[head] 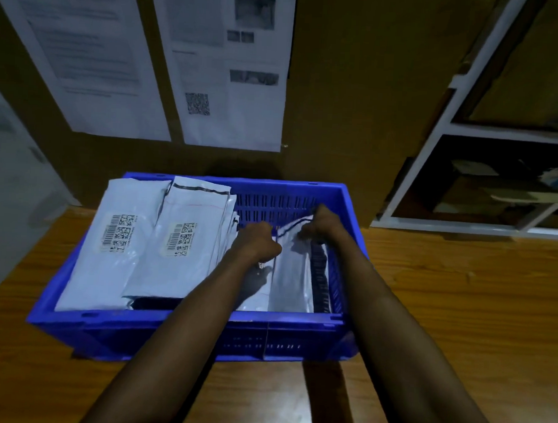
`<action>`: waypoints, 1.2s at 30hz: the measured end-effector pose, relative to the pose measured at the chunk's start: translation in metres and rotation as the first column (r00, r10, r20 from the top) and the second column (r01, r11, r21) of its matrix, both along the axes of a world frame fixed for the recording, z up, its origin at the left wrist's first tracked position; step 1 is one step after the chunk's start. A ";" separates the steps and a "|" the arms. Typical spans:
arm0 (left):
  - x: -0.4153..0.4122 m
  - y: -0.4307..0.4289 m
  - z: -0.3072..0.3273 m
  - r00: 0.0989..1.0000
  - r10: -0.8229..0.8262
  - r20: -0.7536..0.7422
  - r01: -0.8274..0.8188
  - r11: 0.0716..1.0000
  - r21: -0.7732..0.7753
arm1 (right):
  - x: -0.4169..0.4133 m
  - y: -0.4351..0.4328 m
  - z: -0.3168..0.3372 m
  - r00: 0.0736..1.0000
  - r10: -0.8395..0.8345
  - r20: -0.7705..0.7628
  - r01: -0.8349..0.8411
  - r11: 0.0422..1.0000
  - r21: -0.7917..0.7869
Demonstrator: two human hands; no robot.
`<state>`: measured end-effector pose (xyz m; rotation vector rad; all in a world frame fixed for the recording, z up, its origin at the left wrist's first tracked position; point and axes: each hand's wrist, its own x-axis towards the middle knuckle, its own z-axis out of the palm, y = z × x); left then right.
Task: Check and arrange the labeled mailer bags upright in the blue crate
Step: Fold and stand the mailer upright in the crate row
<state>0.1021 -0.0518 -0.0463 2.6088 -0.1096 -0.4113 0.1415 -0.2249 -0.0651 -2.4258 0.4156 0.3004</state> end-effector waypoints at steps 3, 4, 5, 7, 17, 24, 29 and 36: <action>0.006 0.006 0.000 0.996 0.068 -0.057 -0.075 0.988 -0.135 | -0.004 0.002 0.022 0.986 -0.032 0.164 0.014 0.994 0.110; 0.007 0.009 0.002 0.991 0.106 -0.079 -0.120 0.973 -0.200 | -0.004 0.002 0.029 0.975 -0.058 0.213 0.022 0.986 0.166; 0.008 0.011 0.005 0.985 0.137 -0.106 -0.161 0.948 -0.275 | -0.007 0.002 0.040 0.961 -0.091 0.260 0.033 0.975 0.220; 0.009 0.014 0.011 0.969 0.164 -0.185 -0.230 0.873 -0.430 | -0.007 -0.001 0.061 0.924 -0.132 0.359 0.037 0.964 0.262; 0.009 0.029 0.026 0.733 -0.057 -0.678 -0.619 0.357 -0.699 | -0.032 -0.030 0.115 0.715 -0.643 0.275 0.078 0.464 0.882; 0.013 0.033 0.030 0.884 0.243 -0.400 -0.437 0.124 -0.891 | -0.059 -0.050 0.089 0.741 -0.641 0.199 0.147 0.444 0.884; 0.012 0.038 0.033 0.899 0.427 -0.096 -0.197 0.200 -0.960 | -0.082 -0.049 0.070 0.766 -0.616 0.182 0.145 0.442 0.885; 0.005 0.042 0.037 0.821 0.553 0.143 -0.068 0.343 -0.937 | -0.099 -0.047 0.057 0.687 -0.654 0.316 0.133 0.541 0.830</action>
